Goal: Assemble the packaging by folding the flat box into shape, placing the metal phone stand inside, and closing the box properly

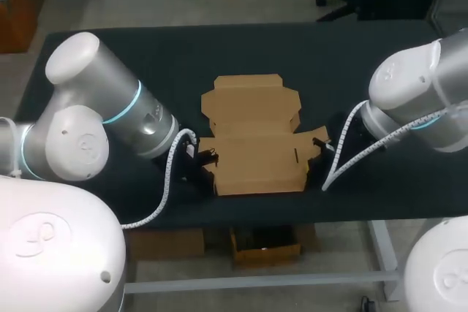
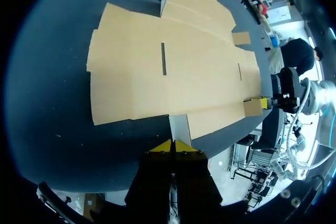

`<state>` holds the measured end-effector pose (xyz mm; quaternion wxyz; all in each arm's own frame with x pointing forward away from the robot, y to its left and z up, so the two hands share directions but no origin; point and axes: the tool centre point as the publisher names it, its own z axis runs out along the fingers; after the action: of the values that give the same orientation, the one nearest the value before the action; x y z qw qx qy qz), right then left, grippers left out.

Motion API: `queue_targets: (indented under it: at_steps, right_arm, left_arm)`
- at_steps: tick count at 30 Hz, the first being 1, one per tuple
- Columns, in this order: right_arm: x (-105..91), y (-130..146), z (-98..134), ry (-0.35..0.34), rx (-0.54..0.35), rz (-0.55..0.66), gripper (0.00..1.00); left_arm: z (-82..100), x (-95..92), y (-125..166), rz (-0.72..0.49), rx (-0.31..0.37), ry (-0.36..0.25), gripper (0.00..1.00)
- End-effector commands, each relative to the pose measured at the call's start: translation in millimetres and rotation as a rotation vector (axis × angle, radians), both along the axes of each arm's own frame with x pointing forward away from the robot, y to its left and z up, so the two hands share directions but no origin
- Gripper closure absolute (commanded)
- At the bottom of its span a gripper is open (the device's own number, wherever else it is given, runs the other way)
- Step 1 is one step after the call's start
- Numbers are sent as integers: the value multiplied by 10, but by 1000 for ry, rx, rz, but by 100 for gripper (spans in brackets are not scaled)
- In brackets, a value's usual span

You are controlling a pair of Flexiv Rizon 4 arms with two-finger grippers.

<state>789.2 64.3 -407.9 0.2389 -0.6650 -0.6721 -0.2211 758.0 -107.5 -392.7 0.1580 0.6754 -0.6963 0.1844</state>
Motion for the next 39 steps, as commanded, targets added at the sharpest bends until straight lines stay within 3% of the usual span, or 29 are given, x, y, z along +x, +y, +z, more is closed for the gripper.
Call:
queue_targets:
  at_steps: [1,19,39]
  right_arm:
    - [-2,50,16,4,-20,1,100]
    - [-67,168,20,44,-106,-9,100]
    - [-194,141,23,63,-128,-20,100]
  left_arm:
    - [-10,-2,-60,-2,16,-1,100]
    - [0,32,-173,-27,37,-19,100]
    - [1,40,-226,-43,57,-23,100]
